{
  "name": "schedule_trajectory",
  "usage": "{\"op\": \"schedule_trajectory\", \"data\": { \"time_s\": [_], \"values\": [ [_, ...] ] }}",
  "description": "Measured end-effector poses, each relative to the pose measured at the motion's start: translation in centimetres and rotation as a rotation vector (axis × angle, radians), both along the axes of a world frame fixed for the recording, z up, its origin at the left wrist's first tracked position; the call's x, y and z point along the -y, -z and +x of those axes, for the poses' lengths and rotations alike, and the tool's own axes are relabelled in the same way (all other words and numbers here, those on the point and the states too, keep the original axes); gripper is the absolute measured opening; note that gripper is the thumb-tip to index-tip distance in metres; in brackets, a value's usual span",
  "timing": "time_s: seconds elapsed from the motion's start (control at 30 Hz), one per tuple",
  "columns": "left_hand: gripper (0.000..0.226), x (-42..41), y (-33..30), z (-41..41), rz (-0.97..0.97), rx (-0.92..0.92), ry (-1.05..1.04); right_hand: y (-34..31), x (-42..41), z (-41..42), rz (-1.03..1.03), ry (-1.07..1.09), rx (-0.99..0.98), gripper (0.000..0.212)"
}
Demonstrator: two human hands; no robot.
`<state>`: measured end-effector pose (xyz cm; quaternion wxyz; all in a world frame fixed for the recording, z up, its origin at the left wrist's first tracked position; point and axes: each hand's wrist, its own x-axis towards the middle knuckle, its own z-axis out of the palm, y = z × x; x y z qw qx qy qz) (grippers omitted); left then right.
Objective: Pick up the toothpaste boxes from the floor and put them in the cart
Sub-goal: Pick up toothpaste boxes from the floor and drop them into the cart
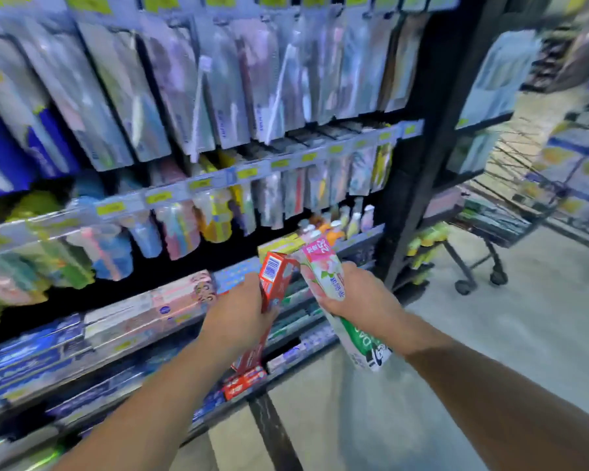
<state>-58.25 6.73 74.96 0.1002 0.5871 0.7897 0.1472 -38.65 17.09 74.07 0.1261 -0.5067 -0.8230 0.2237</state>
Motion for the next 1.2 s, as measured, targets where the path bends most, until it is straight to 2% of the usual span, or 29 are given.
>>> {"op": "schedule_trajectory", "data": {
  "time_s": [0.13, 0.27, 0.37, 0.47, 0.6, 0.9, 1.2],
  "values": [
    [0.043, -11.0, -0.6, 10.3, 0.022, 0.089, 0.215, -0.6, -6.3, 13.0, -0.025, 0.245, 0.019, 0.054],
    [0.043, -19.2, -0.5, 19.5, -0.004, 0.049, 0.395, -0.8, -10.6, 22.9, -0.077, 0.458, 0.048, 0.057],
    [0.04, -24.8, 0.1, 25.4, -0.014, -0.011, 0.518, -0.1, -12.8, 28.5, -0.057, 0.608, 0.016, 0.052],
    [0.04, -30.3, 0.7, 30.5, -0.034, 0.014, 0.624, 0.2, -15.5, 32.7, -0.044, 0.736, 0.079, 0.04],
    [0.04, -38.5, 1.1, 35.8, -0.035, 0.018, 0.711, 0.8, -21.8, 37.3, -0.022, 0.848, 0.116, 0.047],
    [0.044, -57.9, 0.4, 46.1, -0.119, 0.091, 0.882, -0.1, -36.3, 45.7, -0.09, 1.044, 0.054, 0.054],
    [0.047, -69.5, 1.7, 59.4, -0.187, 0.084, 0.987, 0.7, -47.0, 56.9, -0.109, 1.165, 0.058, 0.057]
  ]
}}
